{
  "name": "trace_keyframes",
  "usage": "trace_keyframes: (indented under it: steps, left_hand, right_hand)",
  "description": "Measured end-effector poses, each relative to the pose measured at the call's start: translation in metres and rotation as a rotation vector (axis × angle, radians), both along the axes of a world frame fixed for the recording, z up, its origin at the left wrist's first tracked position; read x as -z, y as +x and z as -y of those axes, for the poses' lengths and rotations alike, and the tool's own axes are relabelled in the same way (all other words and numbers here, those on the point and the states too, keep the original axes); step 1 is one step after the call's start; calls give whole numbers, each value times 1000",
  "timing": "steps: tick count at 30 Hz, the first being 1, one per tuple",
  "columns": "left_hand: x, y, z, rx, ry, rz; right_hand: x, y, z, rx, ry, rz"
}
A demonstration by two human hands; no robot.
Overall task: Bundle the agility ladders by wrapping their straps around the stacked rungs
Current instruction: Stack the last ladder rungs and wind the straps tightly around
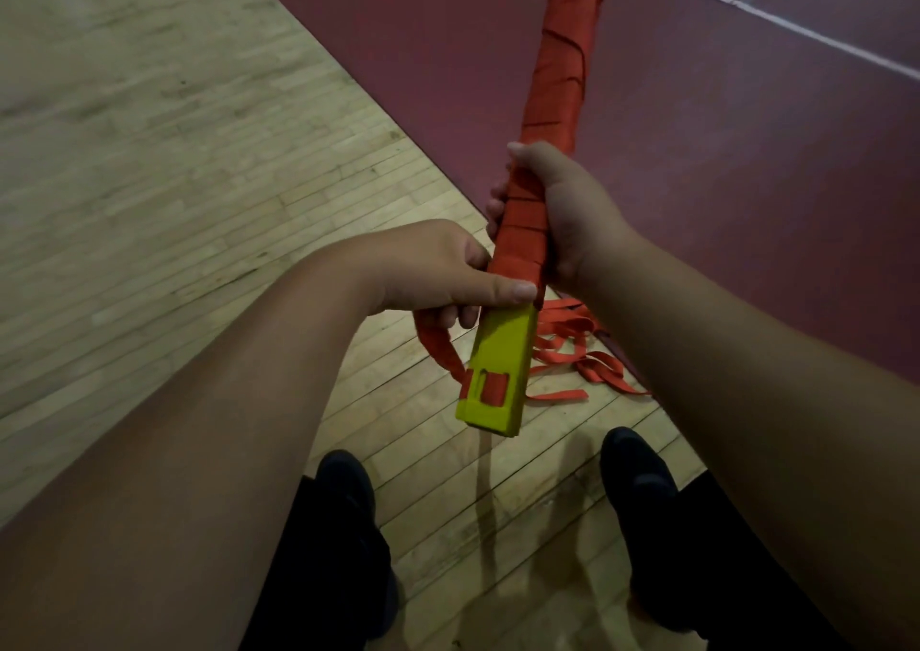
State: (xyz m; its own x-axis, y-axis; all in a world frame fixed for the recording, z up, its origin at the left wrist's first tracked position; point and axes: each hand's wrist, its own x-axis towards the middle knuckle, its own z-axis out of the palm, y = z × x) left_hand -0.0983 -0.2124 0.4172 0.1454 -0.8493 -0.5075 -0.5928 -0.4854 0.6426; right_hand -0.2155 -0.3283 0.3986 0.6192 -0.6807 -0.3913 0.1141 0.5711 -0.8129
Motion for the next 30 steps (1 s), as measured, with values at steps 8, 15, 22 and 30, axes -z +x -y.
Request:
trace_keyframes:
  steps: [8, 15, 22, 30]
  left_hand:
    - [24, -29, 13, 56, 69, 404]
    - [9, -25, 9, -21, -52, 243]
    - [-3, -22, 4, -103, -101, 173]
    - [10, -40, 11, 77, -56, 680]
  right_hand:
    - [19, 4, 6, 178, -197, -209]
    - [12, 1, 13, 173, -103, -47]
    - [14, 5, 21, 225, -68, -5]
    - [30, 11, 20, 330, -267, -213]
